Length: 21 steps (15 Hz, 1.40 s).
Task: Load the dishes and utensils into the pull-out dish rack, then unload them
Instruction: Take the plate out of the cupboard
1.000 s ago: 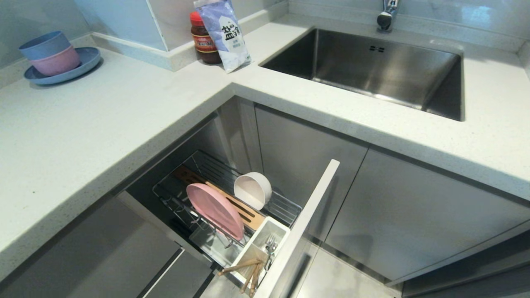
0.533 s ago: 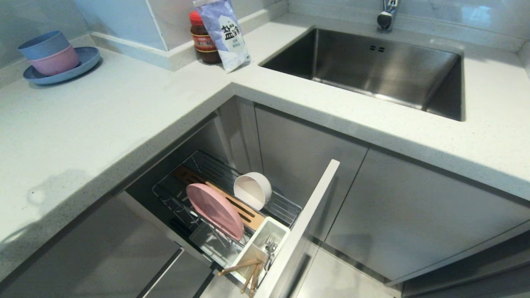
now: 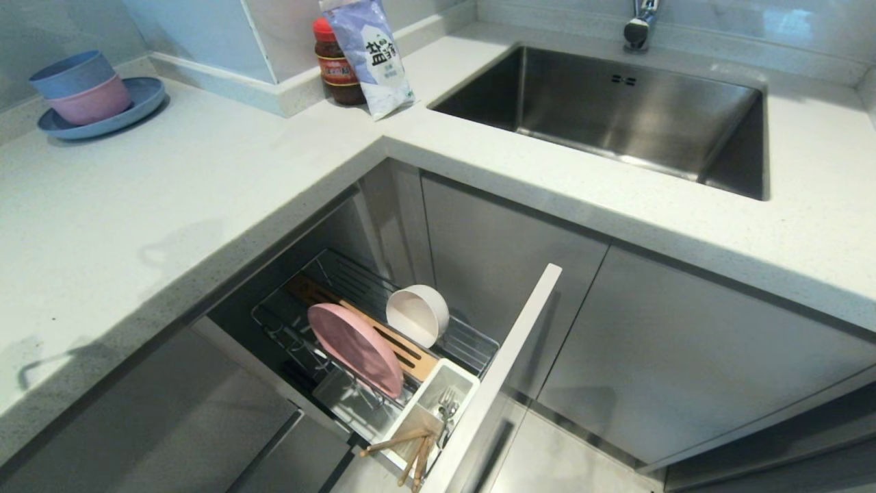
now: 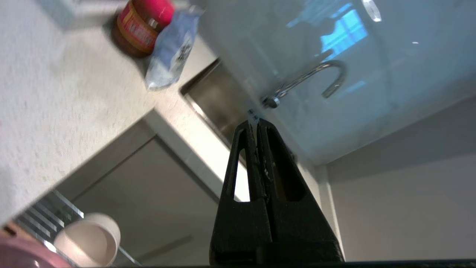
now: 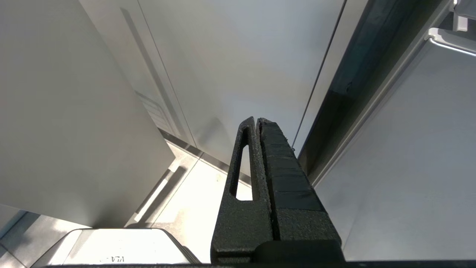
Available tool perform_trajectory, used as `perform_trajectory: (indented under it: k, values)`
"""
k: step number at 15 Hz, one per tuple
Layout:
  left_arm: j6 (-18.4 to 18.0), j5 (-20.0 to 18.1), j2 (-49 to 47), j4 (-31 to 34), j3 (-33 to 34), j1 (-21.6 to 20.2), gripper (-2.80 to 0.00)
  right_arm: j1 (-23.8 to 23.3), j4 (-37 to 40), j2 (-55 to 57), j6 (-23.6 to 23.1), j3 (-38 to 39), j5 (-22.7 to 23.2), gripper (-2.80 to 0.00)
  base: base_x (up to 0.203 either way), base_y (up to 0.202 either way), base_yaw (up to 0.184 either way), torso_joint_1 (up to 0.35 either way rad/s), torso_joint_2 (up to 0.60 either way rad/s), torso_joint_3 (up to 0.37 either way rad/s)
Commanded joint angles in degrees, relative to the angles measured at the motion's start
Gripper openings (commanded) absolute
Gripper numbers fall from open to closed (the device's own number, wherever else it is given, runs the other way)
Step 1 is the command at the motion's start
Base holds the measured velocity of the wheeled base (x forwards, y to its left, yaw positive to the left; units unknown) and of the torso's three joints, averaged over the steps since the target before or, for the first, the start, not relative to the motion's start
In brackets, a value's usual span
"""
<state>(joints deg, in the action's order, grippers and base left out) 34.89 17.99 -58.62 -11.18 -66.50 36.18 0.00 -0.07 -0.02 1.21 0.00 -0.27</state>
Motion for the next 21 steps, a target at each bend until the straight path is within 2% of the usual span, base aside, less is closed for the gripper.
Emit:
perform_trajectory:
  k: [1, 4, 6, 9, 12, 15, 16, 19, 21]
  values:
    - [1.43, 8.07, -6.39, -0.09, 0.06, 5.64, -2.8, 0.0, -0.01, -0.15, 0.02, 0.09, 0.0, -2.8, 0.0, 0.0, 0.0, 0.0, 0.0, 0.0]
    - [5.02, 18.86, -13.8, -0.08, 0.61, 12.27, -2.8, 0.0, -0.01, -0.15, 0.02, 0.09, 0.0, -2.8, 0.0, 0.0, 0.0, 0.0, 0.0, 0.0]
    - [8.67, 24.22, -18.3, 0.05, 0.67, 13.54, -2.8, 0.0, -0.01, -0.15, 0.02, 0.09, 0.0, -2.8, 0.0, 0.0, 0.0, 0.0, 0.0, 0.0]
    - [14.82, 25.72, -23.62, 1.22, 2.07, 13.84, -2.8, 0.0, -0.01, -0.15, 0.02, 0.09, 0.0, -2.8, 0.0, 0.0, 0.0, 0.0, 0.0, 0.0]
    - [16.71, 28.24, -27.64, 1.64, 3.13, 13.75, -2.8, 0.0, -0.01, -0.15, 0.02, 0.09, 0.0, -2.8, 0.0, 0.0, 0.0, 0.0, 0.0, 0.0]
    - [18.94, 28.69, -29.63, 2.66, 3.75, 13.75, -2.8, 0.0, -0.01, -0.15, 0.02, 0.09, 0.0, -2.8, 0.0, 0.0, 0.0, 0.0, 0.0, 0.0]
    - [20.8, 28.91, -30.2, 4.38, 3.83, 13.75, -2.8, 0.0, -0.01, -0.15, 0.02, 0.09, 0.0, -2.8, 0.0, 0.0, 0.0, 0.0, 0.0, 0.0]
    - [29.69, 28.91, -31.07, 14.35, 3.79, 13.37, -2.8, 0.0, -0.01, -0.15, 0.02, 0.09, 0.0, -2.8, 0.0, 0.0, 0.0, 0.0, 0.0, 0.0]
    - [32.62, 28.86, -29.89, 18.4, 4.68, 11.74, -2.8, 0.0, -0.01, -0.15, 0.02, 0.09, 0.0, -2.8, 0.0, 0.0, 0.0, 0.0, 0.0, 0.0]
